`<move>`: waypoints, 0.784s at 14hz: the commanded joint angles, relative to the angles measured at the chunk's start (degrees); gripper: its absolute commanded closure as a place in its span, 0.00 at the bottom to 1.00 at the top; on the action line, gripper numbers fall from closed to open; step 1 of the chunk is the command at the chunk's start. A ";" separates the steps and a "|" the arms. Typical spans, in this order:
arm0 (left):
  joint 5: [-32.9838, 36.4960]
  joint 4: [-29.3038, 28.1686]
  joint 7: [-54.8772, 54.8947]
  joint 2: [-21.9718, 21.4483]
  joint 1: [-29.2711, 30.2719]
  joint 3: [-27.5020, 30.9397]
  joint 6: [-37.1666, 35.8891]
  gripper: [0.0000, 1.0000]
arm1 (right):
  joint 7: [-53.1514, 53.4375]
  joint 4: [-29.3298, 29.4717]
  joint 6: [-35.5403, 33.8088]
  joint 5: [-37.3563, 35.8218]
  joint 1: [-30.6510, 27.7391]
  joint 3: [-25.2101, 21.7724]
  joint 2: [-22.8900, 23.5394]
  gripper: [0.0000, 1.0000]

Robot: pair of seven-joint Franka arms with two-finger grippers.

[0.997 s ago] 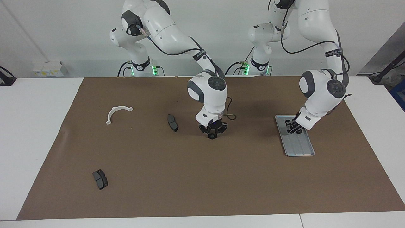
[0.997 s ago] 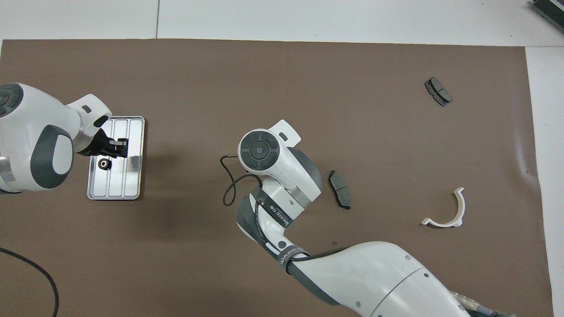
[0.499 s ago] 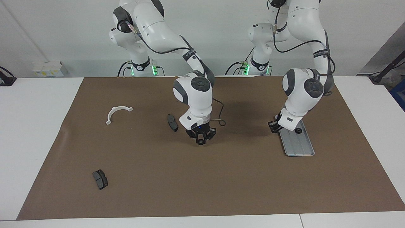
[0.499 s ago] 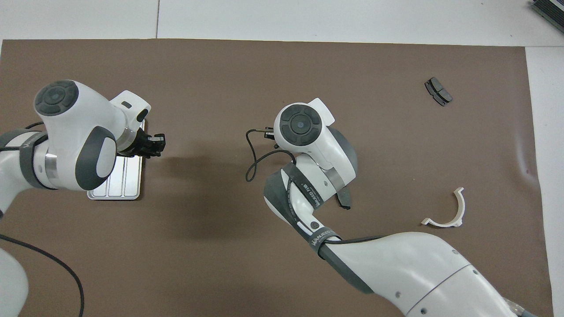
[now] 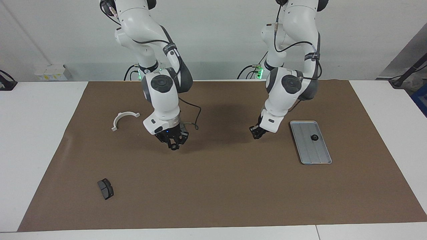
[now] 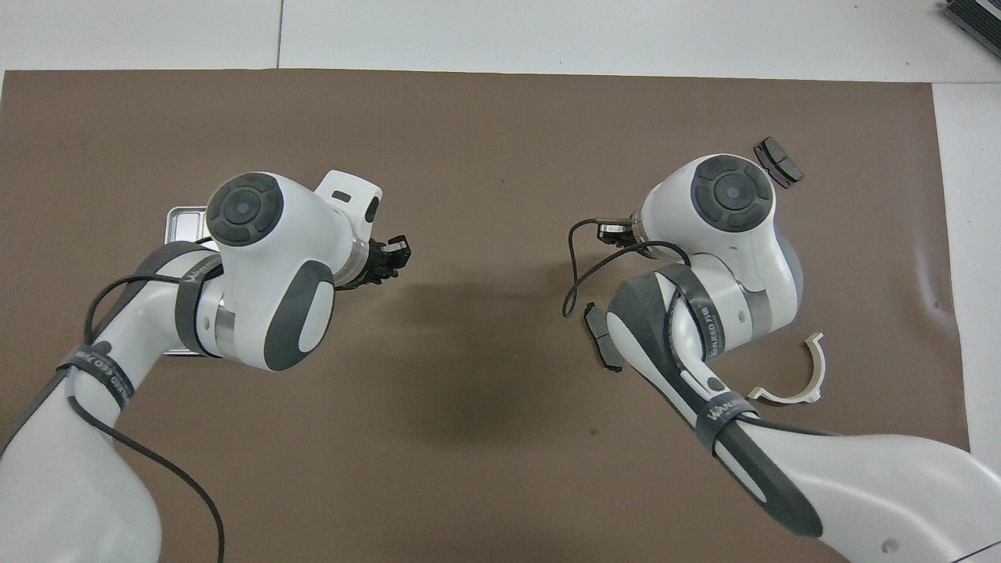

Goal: Place bearing gear from tray to pile

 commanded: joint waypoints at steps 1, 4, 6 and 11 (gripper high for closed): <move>-4.11 1.35 -8.32 4.00 -6.84 0.93 8.68 0.92 | -9.28 -6.13 2.46 2.59 -5.22 0.81 -3.03 1.00; -6.58 0.82 -11.68 3.83 -11.33 0.84 10.56 0.92 | -18.68 -11.84 8.09 2.59 -11.46 0.81 -3.91 1.00; -7.46 0.38 -13.09 3.48 -13.45 0.84 10.30 0.74 | -22.13 -12.90 8.36 2.59 -14.28 0.81 -4.08 1.00; -7.46 0.20 -20.91 3.22 -13.81 1.02 8.37 0.00 | -23.37 -16.15 11.16 2.59 -17.89 0.72 -4.17 1.00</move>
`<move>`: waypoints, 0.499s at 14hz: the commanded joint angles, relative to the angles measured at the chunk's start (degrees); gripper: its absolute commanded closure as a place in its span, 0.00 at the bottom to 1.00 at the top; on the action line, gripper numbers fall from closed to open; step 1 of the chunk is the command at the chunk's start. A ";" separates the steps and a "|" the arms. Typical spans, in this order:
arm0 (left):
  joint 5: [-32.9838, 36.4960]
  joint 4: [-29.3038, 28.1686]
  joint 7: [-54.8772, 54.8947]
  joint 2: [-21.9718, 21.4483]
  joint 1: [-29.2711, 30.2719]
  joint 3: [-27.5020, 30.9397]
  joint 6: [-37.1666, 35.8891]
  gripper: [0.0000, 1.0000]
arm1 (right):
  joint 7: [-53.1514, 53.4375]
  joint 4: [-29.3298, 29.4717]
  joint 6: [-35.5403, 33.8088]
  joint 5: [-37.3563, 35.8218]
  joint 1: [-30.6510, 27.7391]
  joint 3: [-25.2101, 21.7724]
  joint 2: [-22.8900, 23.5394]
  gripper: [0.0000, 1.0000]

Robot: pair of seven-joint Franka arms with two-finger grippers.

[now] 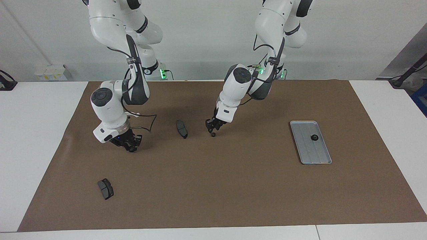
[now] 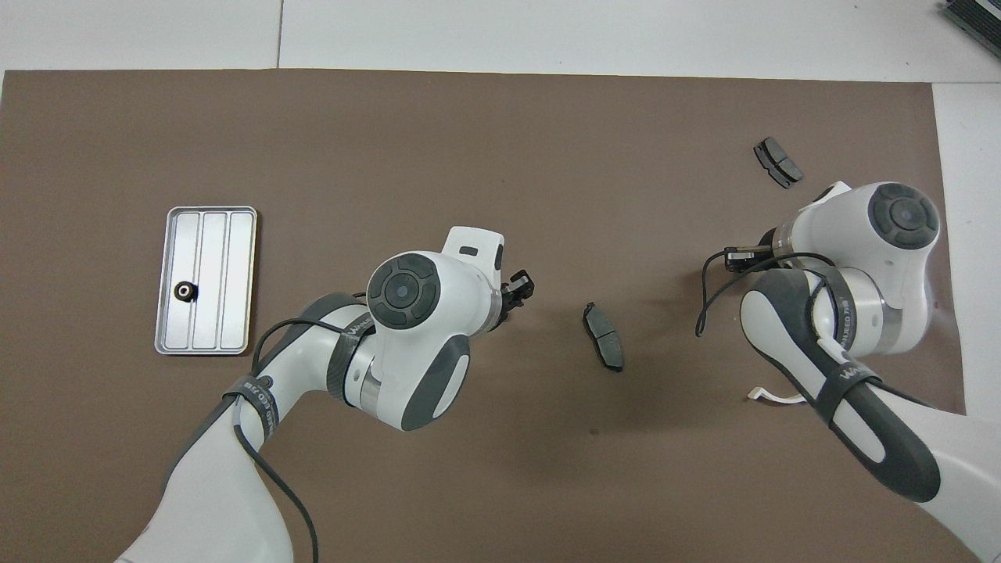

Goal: Place bearing gear from tray to pile

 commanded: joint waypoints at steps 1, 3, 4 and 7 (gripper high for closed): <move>-1.16 0.23 -2.40 -0.61 0.31 1.04 -3.06 0.00 | -1.58 -4.80 5.33 1.17 -1.91 0.79 -2.05 1.00; -0.20 0.93 -1.79 -0.87 2.32 1.57 -7.62 0.00 | -1.40 -4.55 6.14 1.17 -1.92 0.79 -1.61 0.79; 0.59 1.29 -1.35 -1.74 4.34 1.57 -9.38 0.00 | -1.31 -4.11 5.97 1.17 -1.92 0.79 -1.53 0.44; 1.13 1.73 6.35 -5.95 11.80 1.48 -15.00 0.00 | 0.35 -3.05 5.00 1.17 -1.31 0.79 -2.14 0.00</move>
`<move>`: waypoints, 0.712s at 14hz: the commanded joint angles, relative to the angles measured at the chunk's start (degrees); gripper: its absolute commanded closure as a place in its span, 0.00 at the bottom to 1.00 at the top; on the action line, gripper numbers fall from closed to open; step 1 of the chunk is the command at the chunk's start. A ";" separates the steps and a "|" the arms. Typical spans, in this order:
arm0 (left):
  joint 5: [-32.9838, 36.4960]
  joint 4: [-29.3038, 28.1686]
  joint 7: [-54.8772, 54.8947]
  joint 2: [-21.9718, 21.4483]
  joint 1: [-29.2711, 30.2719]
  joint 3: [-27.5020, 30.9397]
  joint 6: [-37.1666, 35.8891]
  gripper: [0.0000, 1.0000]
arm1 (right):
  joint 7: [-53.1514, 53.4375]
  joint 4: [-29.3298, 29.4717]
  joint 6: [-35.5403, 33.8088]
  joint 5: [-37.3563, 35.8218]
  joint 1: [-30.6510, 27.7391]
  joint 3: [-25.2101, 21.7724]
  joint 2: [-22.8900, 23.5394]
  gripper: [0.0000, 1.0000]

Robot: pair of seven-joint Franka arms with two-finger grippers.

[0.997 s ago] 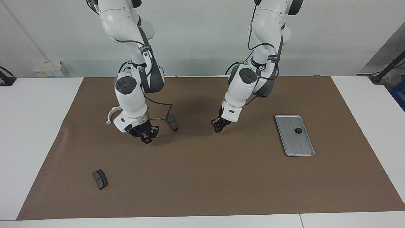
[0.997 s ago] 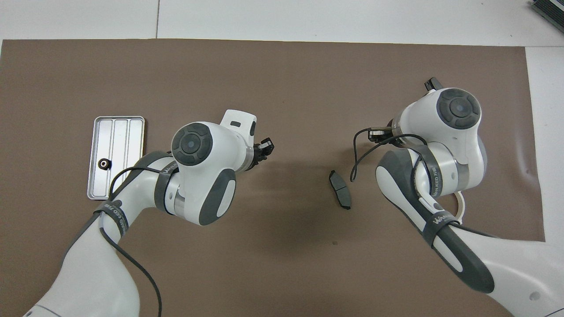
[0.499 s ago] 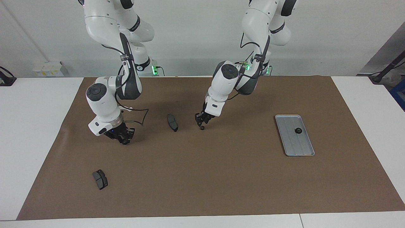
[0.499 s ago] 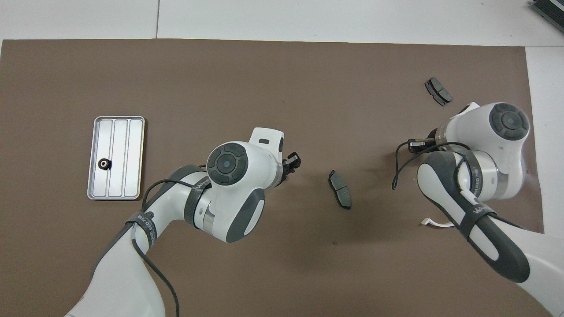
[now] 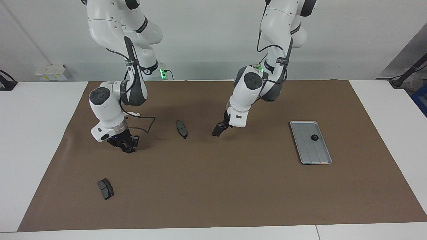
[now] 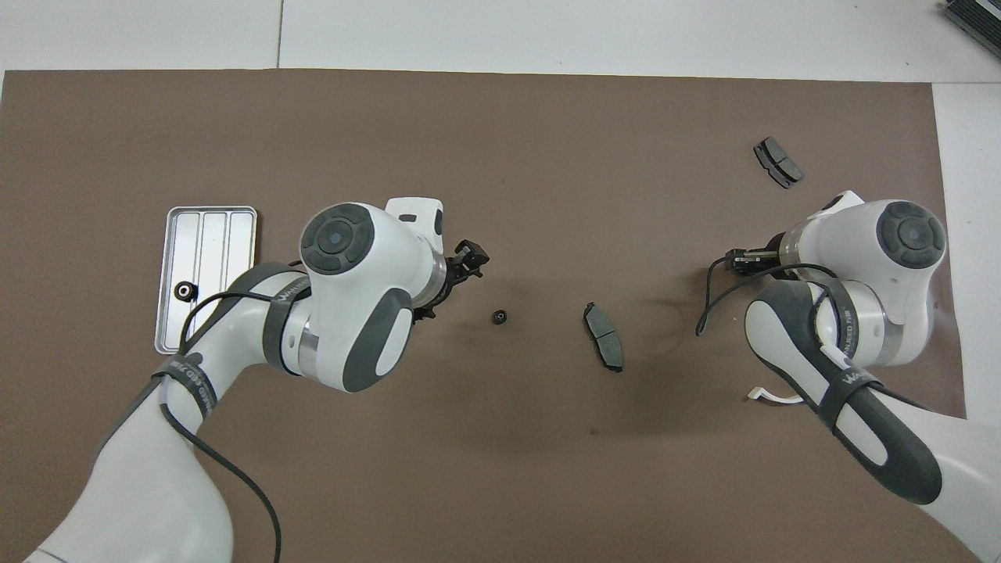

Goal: Place bearing gear from tray to pile

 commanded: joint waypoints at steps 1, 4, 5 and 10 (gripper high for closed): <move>0.67 -0.22 9.77 -5.81 7.65 -0.25 -8.11 0.00 | 0.36 -0.26 -1.03 1.06 -0.26 0.76 -2.22 0.00; 0.67 -0.22 30.76 -8.55 16.36 -0.17 -17.08 0.00 | 2.36 2.80 -3.76 1.06 2.89 0.76 -2.67 0.00; 0.76 -0.31 35.70 -8.64 18.47 -0.17 -18.59 0.00 | 5.69 4.12 -5.25 1.06 4.82 0.76 -2.49 0.00; 8.39 -1.54 52.50 -8.90 26.30 -0.17 -18.96 0.00 | 22.40 9.39 -8.42 0.97 16.85 0.76 -1.00 0.00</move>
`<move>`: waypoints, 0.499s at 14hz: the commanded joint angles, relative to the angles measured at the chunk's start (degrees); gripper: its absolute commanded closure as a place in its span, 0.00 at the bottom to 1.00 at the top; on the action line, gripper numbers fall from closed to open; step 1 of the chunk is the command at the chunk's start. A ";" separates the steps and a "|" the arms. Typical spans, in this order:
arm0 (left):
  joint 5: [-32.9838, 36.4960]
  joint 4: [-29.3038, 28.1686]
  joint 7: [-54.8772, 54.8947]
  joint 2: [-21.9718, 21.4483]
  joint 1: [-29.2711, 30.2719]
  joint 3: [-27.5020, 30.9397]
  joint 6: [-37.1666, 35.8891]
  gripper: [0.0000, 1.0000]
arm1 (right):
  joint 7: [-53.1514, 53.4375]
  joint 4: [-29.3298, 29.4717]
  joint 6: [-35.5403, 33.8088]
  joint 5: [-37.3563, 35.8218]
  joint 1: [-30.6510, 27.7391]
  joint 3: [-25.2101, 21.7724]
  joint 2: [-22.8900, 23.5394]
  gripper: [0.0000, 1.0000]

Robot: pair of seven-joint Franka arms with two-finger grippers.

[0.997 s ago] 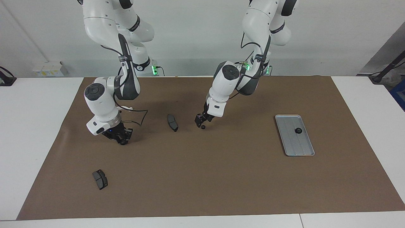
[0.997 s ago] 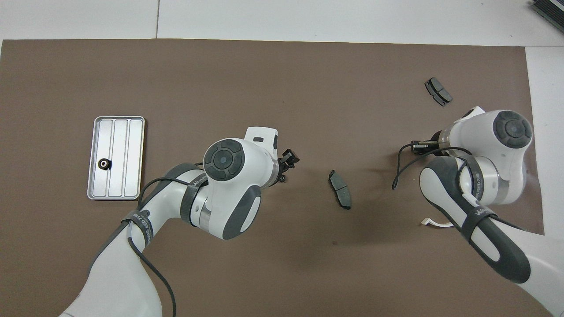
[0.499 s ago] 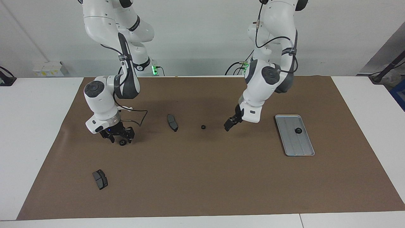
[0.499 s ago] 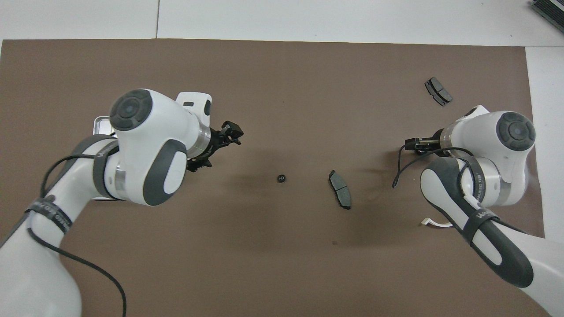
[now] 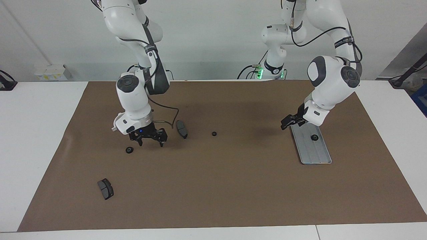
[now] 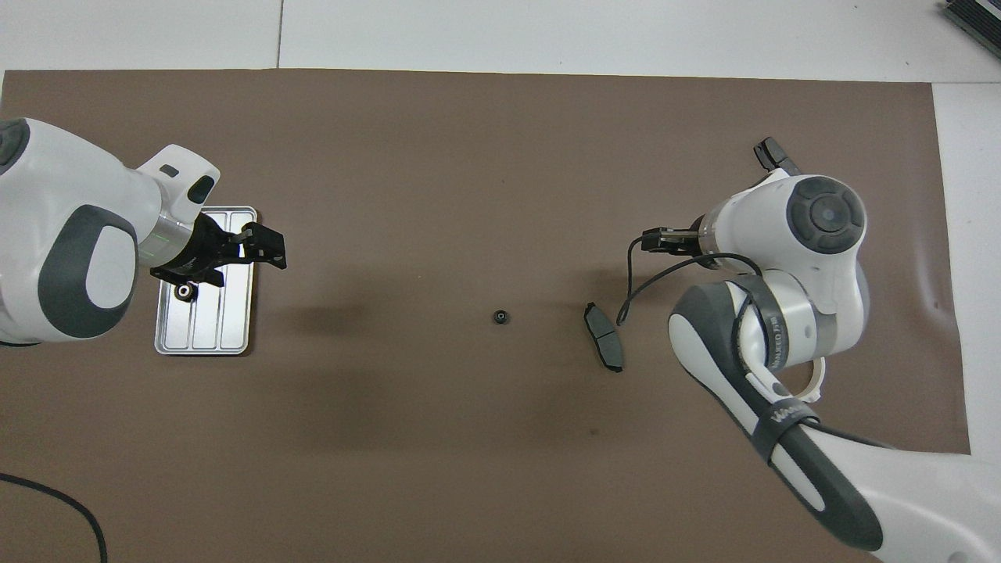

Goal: Place bearing gear from tray to pile

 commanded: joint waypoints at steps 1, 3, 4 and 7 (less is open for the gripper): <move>3.24 -1.87 7.91 -0.64 3.56 -0.71 0.18 0.00 | 6.43 3.09 -1.20 0.88 5.24 0.08 1.68 0.00; 4.03 -2.40 14.15 -0.03 6.81 -0.71 0.88 0.00 | 11.09 4.58 -1.72 0.27 9.47 0.08 2.64 0.00; 4.55 -3.36 16.44 0.32 8.05 -0.71 2.19 0.00 | 12.59 5.81 -2.51 0.01 11.31 0.08 3.69 0.00; 6.92 -7.93 16.99 2.51 8.41 -0.71 11.32 0.00 | 17.68 12.13 -4.36 -0.17 15.27 0.08 9.31 0.00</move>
